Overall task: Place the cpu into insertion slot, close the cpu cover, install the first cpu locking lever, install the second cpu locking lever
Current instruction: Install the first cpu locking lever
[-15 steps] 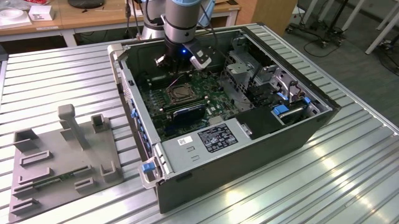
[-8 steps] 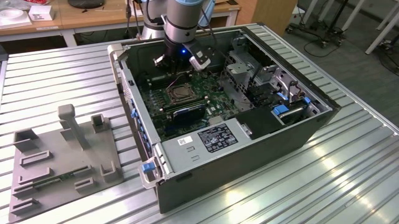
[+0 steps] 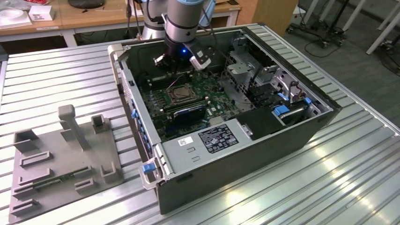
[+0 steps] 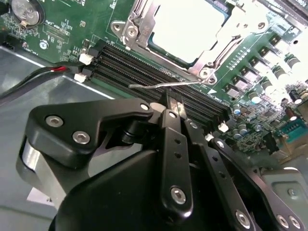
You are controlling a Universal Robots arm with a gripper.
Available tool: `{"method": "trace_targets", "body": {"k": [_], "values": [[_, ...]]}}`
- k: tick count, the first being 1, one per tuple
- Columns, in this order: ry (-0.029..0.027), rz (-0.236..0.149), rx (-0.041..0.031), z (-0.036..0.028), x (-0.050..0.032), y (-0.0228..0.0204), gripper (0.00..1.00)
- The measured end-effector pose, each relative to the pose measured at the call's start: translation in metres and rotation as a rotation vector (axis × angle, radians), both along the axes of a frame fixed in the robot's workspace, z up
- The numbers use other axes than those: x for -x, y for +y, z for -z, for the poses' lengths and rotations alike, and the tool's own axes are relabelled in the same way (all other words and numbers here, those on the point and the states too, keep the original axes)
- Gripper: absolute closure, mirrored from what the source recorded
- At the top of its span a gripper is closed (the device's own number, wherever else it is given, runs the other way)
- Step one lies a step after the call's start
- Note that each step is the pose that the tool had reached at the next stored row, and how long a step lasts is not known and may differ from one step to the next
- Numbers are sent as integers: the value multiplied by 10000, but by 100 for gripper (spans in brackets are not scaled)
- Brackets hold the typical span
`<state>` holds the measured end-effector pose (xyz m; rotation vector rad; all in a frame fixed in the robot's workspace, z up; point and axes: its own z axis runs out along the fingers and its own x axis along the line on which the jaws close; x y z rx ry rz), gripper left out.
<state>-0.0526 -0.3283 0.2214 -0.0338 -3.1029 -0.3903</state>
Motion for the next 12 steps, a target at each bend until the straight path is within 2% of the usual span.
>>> {"method": "trace_targets", "body": {"k": [6, 8, 9, 10, 12], "values": [[3, -1, -11, -12, -1, 0, 89], [23, -1, -10, -12, -4, -1, 89], [59, 1, -11, -12, -6, 0, 89], [124, 2, -10, -12, -10, 0, 89], [311, 3, -10, -14, -18, 0, 89]]}}
